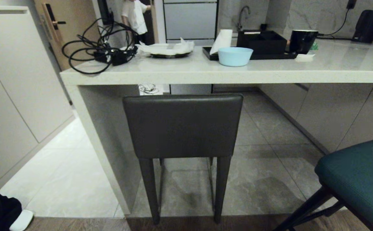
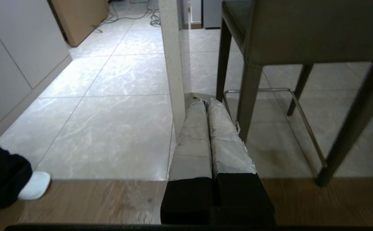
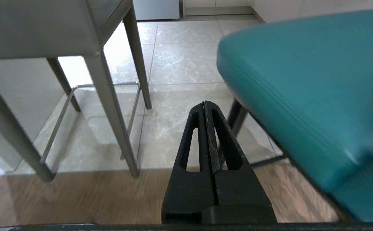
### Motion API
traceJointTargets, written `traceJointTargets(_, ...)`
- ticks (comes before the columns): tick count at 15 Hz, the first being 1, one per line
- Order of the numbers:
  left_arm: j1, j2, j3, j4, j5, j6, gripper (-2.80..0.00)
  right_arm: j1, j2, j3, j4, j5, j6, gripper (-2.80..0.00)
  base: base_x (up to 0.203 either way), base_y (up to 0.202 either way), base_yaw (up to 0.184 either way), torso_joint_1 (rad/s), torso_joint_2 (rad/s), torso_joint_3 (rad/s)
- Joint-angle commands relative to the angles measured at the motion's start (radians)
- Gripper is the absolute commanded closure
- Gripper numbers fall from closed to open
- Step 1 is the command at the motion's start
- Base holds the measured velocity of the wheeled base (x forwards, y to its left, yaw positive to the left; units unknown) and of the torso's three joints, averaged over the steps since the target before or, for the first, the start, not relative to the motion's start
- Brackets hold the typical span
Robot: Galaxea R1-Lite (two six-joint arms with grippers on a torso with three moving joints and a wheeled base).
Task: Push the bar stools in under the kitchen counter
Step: Pull the gray chair out from under the dining table
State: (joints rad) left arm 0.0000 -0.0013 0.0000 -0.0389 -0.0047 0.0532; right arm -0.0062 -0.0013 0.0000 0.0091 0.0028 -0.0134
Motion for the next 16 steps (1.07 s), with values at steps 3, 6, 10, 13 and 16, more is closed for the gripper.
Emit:
traceJointTargets(3,0.000,0.000,0.018,-0.001,0.000,0.000,0.00,0.000,0.001,0.000,-0.001,0.000,0.001,0.00,0.195,0.000,0.002,0.006,0.00,0.002)
traceJointTargets(6,0.000,0.000,0.018,-0.001,0.000,0.000,0.00,0.000,0.001,0.000,-0.001,0.000,0.000,0.00,0.195,0.000,0.003,0.002,0.00,0.004)
traceJointTargets(10,0.000,0.000,0.018,0.000,0.000,0.000,0.00,0.000,0.001,0.000,-0.001,0.000,0.001,0.00,0.192,0.000,0.001,0.002,0.00,0.002)
traceJointTargets(13,0.000,0.000,0.018,-0.001,0.002,-0.005,0.00,0.000,0.001,0.000,-0.001,0.000,0.001,0.00,0.128,0.000,0.000,0.005,0.00,0.000)
traceJointTargets(16,0.000,0.000,0.018,-0.001,0.002,-0.007,0.00,0.000,0.001,0.000,-0.001,0.000,0.001,0.00,0.000,0.000,0.000,0.000,0.00,0.000)
